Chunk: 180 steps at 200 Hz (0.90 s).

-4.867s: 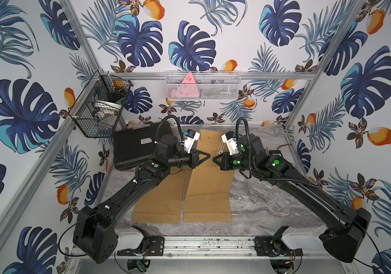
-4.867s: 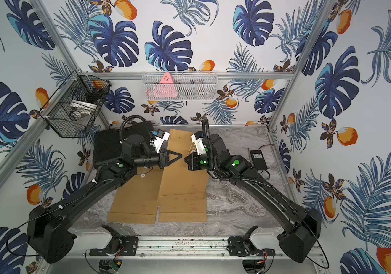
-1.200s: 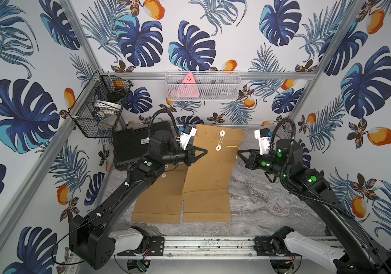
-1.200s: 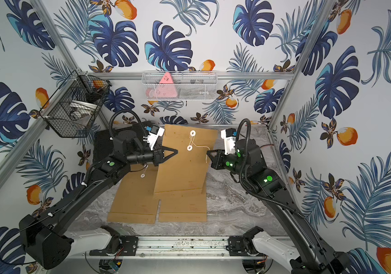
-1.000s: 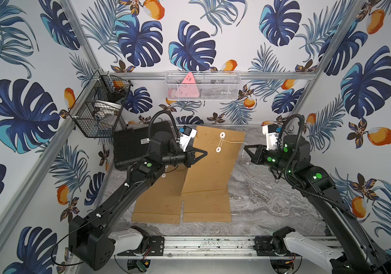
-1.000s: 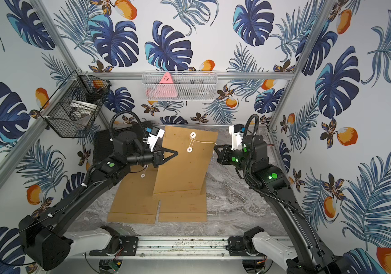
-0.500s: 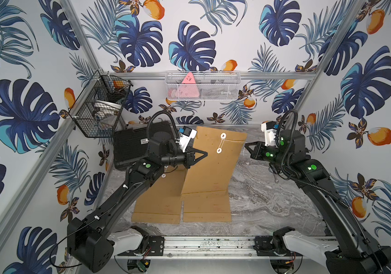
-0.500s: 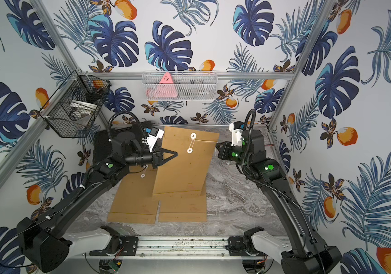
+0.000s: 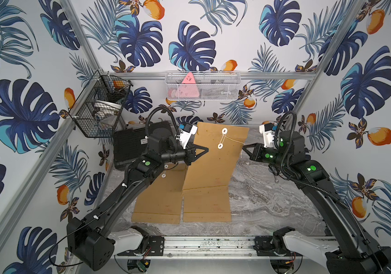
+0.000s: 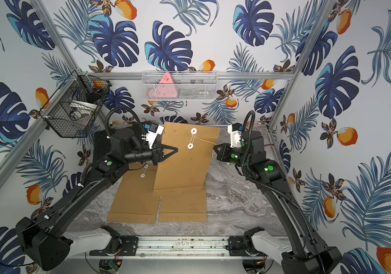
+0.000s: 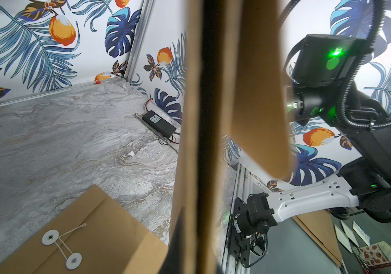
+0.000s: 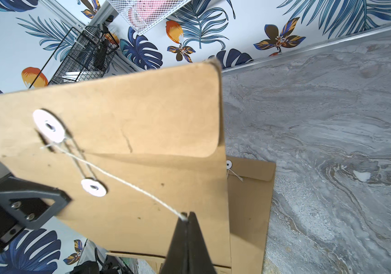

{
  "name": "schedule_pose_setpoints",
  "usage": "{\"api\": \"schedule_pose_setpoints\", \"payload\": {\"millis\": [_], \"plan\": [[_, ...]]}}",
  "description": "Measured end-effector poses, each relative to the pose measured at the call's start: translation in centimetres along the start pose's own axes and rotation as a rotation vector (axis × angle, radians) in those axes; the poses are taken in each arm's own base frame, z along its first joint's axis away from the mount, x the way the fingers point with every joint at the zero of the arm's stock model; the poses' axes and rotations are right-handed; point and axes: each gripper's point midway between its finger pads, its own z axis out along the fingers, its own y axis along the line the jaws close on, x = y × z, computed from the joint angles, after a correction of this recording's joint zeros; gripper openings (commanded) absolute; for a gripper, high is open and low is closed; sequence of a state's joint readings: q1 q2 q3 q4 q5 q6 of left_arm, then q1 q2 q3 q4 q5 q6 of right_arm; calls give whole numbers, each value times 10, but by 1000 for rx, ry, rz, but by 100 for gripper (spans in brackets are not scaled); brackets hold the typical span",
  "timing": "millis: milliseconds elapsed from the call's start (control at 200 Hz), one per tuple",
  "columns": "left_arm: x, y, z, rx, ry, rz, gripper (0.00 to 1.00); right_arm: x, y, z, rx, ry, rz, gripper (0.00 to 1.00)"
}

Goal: Close the mouth of the file bag
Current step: Close the file bag.

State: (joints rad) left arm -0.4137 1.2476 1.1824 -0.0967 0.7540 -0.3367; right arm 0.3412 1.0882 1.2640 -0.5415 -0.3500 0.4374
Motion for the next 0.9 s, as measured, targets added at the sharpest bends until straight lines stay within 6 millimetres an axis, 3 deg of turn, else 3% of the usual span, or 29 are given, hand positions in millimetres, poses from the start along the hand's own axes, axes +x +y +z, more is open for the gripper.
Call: {"api": "schedule_pose_setpoints", "payload": {"millis": [255,660,901], "plan": [[5,12,6,-33,15,-20,0,-16,38,-21,-130,-20,-7,0],[7,18,8,-50,19,-16,0,-50,92,-32,-363,-56,46,0],[10,20,8,-55,25,-16,0,-56,105,-31,-451,-56,80,0]]}}
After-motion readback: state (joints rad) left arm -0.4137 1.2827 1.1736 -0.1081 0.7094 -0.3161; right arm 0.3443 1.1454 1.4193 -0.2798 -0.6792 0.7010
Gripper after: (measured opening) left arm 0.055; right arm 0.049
